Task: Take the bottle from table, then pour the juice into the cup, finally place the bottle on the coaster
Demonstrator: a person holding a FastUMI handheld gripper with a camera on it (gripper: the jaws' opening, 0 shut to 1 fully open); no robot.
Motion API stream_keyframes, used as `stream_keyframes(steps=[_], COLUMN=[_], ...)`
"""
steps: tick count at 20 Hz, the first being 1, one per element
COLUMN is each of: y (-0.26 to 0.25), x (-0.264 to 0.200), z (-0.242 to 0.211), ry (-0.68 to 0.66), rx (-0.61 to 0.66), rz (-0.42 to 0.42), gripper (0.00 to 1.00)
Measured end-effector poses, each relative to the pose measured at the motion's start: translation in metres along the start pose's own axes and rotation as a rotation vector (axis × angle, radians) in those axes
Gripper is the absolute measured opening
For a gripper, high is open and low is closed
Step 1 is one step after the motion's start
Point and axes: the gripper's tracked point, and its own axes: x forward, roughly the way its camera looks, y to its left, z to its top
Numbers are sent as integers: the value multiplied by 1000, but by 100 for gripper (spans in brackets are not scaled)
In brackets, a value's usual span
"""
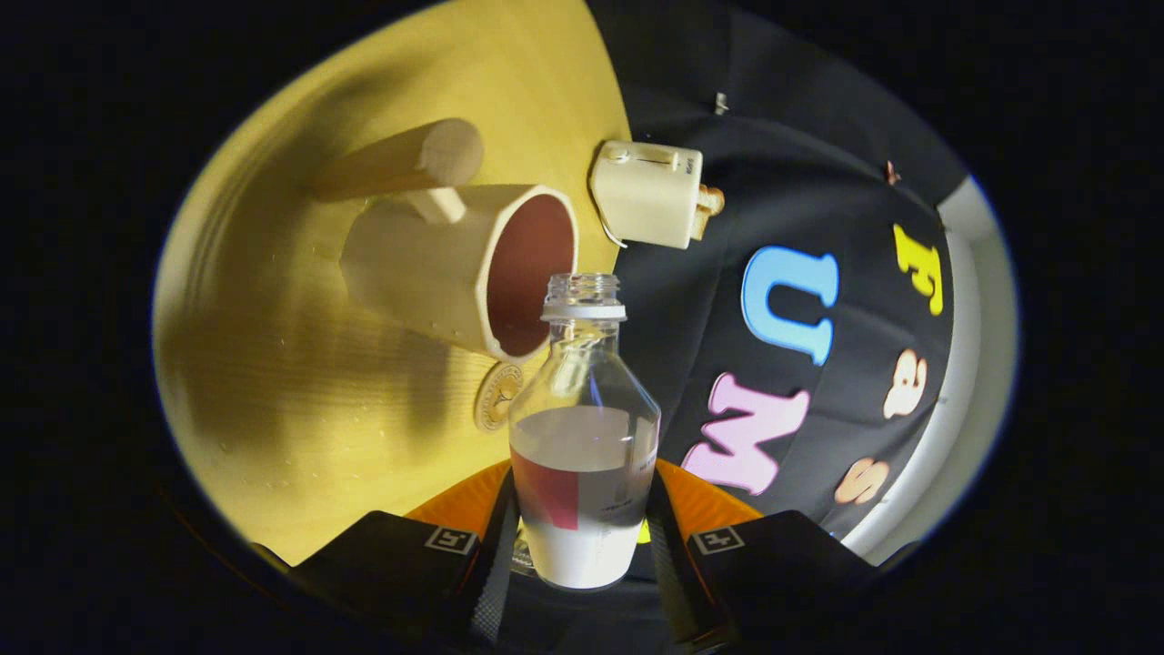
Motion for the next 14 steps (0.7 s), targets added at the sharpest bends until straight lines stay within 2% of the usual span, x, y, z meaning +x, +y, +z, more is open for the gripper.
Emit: stream_keyframes(steps=[5,8,11,14], y=[16,12,17,5], x=[-10,-7,-12,-17], z=[15,22,33,40], ry=[-27,-70,-137,-224], rx=[479,688,945,1145], rz=[118,136,212,248], gripper=[71,71,71,71])
